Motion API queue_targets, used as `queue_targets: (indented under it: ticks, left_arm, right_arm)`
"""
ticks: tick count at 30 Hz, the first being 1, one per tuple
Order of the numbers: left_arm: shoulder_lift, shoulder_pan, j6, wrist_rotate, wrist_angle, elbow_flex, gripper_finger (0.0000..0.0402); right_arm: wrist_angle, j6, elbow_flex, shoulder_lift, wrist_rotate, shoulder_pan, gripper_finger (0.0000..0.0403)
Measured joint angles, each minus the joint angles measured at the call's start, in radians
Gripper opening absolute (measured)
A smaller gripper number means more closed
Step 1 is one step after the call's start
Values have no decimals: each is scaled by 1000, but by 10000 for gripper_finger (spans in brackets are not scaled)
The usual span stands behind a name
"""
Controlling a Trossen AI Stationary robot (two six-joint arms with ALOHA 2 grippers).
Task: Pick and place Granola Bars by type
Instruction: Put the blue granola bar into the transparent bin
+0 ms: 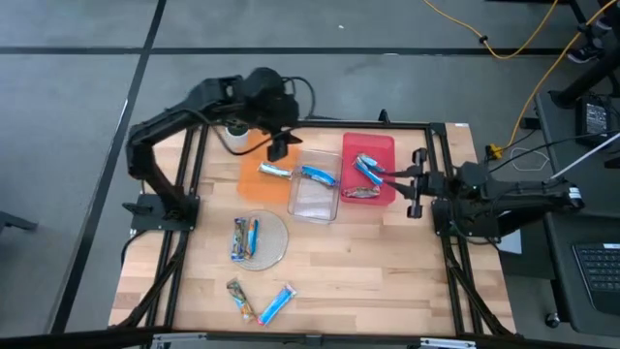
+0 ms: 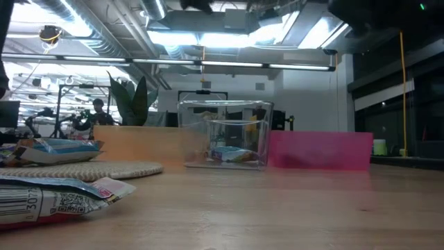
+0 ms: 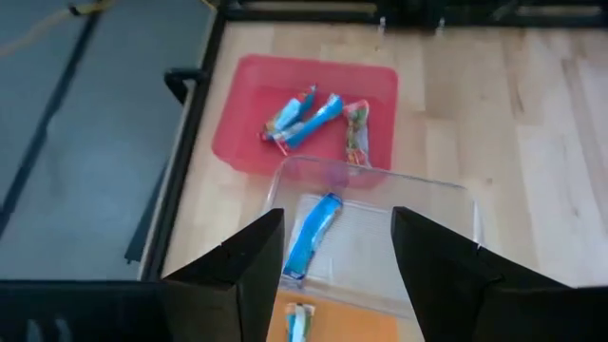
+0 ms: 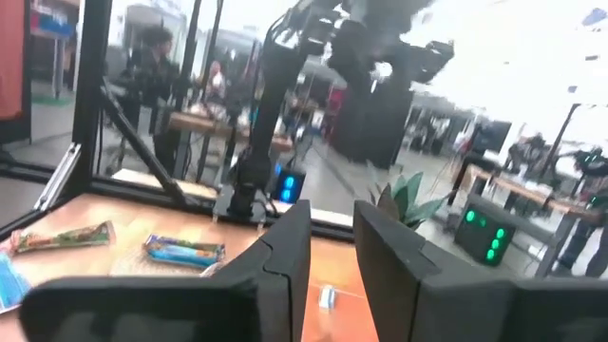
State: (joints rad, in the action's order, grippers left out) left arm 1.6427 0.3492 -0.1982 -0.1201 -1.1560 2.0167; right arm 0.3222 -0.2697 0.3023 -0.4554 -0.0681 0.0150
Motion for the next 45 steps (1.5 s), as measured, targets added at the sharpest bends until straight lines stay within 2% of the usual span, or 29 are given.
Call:
queue_targets:
  ticks: [3,7,10,11,14,16,22,25,29,37,45]
  left_arm:
    - [-53,-14,13,49,-27,0,191]
    - [-123,-44,27,129,-58,0,189]
    - [-174,-72,43,182,-78,0,187]
    - [-190,-80,50,201,-82,-2,187]
    - [-236,-111,68,258,-102,-5,188]
    - [-264,-129,89,298,-135,-5,189]
    - [-339,-197,181,386,-218,-47,186]
    - [-400,-237,227,407,-212,-157,185]
    - [-496,-282,322,416,-179,-381,185]
    - [-669,-366,480,408,22,-839,186]
    - [-699,-409,604,406,136,-1094,188]
  right_arm:
    - [50,0,-138,107,0,0,87]
    - [16,0,-294,243,-1,0,87]
    - [-289,0,-284,330,0,0,87]
    - [-320,-1,-285,347,12,3,87]
    - [-273,2,-293,400,70,4,87]
    - [-290,1,-296,457,70,4,87]
    - [-260,0,-296,455,69,8,87]
    - [-262,0,-296,455,70,8,87]
    - [-286,0,-296,455,70,8,87]
    - [-296,0,-296,452,70,8,87]
    - [-296,0,-296,452,69,8,87]
